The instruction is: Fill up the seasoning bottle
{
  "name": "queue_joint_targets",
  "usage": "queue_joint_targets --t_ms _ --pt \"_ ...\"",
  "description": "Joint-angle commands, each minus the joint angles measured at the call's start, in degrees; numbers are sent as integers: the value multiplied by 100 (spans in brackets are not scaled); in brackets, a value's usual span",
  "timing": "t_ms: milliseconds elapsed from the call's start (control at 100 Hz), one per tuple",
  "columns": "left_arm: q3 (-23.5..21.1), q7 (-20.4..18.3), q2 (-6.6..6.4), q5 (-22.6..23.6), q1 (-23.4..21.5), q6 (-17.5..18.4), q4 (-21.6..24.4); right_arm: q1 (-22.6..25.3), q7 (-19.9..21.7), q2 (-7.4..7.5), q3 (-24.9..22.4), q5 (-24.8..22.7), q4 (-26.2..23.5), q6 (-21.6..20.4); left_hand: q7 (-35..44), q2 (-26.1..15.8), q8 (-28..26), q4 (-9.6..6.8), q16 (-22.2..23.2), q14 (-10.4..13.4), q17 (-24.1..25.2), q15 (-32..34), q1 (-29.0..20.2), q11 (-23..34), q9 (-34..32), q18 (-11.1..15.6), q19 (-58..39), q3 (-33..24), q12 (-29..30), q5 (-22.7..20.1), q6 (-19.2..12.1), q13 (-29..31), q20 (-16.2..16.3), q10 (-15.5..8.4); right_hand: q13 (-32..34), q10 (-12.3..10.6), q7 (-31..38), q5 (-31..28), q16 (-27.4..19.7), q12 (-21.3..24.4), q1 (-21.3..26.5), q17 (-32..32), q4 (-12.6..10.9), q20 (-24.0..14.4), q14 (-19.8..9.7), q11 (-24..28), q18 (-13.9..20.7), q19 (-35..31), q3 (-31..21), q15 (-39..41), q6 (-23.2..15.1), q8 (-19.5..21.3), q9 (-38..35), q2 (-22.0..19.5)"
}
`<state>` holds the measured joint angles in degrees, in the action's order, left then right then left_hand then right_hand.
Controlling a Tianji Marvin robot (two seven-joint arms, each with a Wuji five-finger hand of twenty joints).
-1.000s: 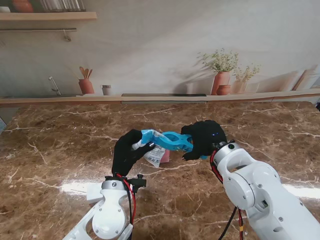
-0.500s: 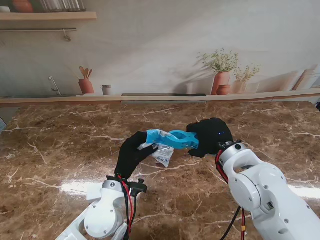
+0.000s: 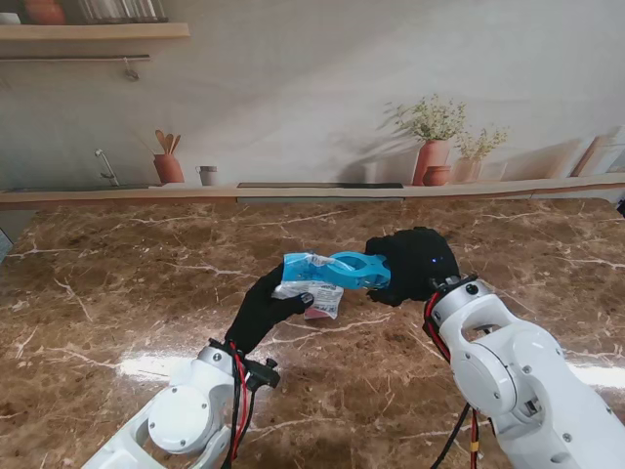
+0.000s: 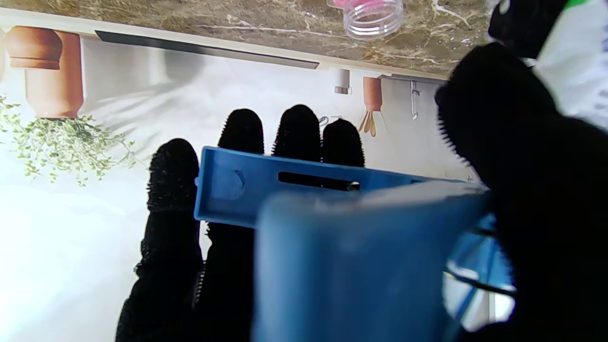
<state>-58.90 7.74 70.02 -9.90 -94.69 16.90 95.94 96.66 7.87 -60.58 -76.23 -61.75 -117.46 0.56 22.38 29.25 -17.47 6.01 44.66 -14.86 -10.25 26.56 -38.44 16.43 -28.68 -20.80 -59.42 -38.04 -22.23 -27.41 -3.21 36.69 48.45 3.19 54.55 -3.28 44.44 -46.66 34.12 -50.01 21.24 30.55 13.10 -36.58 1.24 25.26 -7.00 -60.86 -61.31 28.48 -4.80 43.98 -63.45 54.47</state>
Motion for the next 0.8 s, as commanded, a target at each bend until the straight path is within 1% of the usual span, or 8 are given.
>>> queue_joint_targets --t_ms 0,250,440,490,540,600,670,790 --pt "-1 -123 -65 27 21 -73 -59 42 -2 -29 -12 27 -105 -26 -170 213 131 -177 -60 115 -154 189 243 -50 196 213 -84 167 131 145 42 339 53 62 678 -566 594 -308 94 -190 1037 -43 34 84 -410 592 66 -167 -1114 372 -1409 -10 -480 -1038" --pt "-27 -565 -191 195 169 -234 -38 33 26 3 35 -348 -200 -300 -40 408 212 -112 365 323 -1265 1782 272 240 -495 382 -1489 132 320 -297 97 1713 207 262 676 -575 571 -324 69 -153 1013 -50 30 104 -424 563 66 -137 -1114 349 -1414 -55 -493 -1020" --pt "29 -642 -209 215 224 -240 -40 -24 67 30 174 -627 -168 -398 644 369 -93 -96 65 398 -1948 2279 -203 568 -1434 386 -2107 -472 274 -1336 35 2430 -143 346 699 -595 569 -327 58 -143 998 -23 27 116 -443 554 82 -126 -1117 345 -1422 -74 -505 -1018" --pt "44 -676 -211 184 237 -242 -55 -38 65 32 203 -650 -155 -397 982 482 -107 278 0 386 -2050 2310 -791 684 -1795 340 -2151 -355 226 -1664 -69 2573 -279 366 706 -597 568 -322 58 -147 994 -10 30 115 -437 559 75 -131 -1116 349 -1419 -79 -512 -1019" --pt "57 -687 -206 127 235 -257 -61 -45 87 36 216 -691 -159 -400 1416 503 62 283 -28 349 -2177 2328 -1221 771 -2137 256 -2172 -286 167 -1867 -96 2688 -410 414 734 -597 570 -323 66 -149 991 25 30 100 -442 563 70 -164 -1116 370 -1425 -83 -519 -1023" --pt "63 -718 -206 55 233 -282 -60 -50 101 40 220 -734 -166 -410 2319 486 314 310 -127 378 -2386 2040 -1628 267 -3023 202 -1968 -763 -692 -2247 -112 2814 -805 354 769 -592 576 -320 104 -150 999 72 29 19 -433 572 52 -310 -1107 452 -1421 -91 -538 -1016" --pt "86 -640 -180 55 228 -247 -80 -47 113 44 208 -808 -187 -430 2594 504 213 399 -74 551 -2556 1850 -1888 -90 -3630 279 -1844 -1182 -1260 -2587 -121 2936 -1114 292 809 -607 582 -315 195 -138 1008 120 27 -131 -429 571 15 -556 -1115 627 -1412 -106 -551 -1007" --pt "128 -260 -92 117 209 -125 -112 -33 91 50 177 -1014 -220 -463 3184 600 -390 457 105 581 -2728 1832 -2114 191 -3996 274 -1814 -1386 -2005 -2955 -247 3073 -1204 216 810 -622 573 -275 393 -153 1030 207 16 -345 -422 590 -4 -881 -1148 895 -1384 -129 -558 -911"
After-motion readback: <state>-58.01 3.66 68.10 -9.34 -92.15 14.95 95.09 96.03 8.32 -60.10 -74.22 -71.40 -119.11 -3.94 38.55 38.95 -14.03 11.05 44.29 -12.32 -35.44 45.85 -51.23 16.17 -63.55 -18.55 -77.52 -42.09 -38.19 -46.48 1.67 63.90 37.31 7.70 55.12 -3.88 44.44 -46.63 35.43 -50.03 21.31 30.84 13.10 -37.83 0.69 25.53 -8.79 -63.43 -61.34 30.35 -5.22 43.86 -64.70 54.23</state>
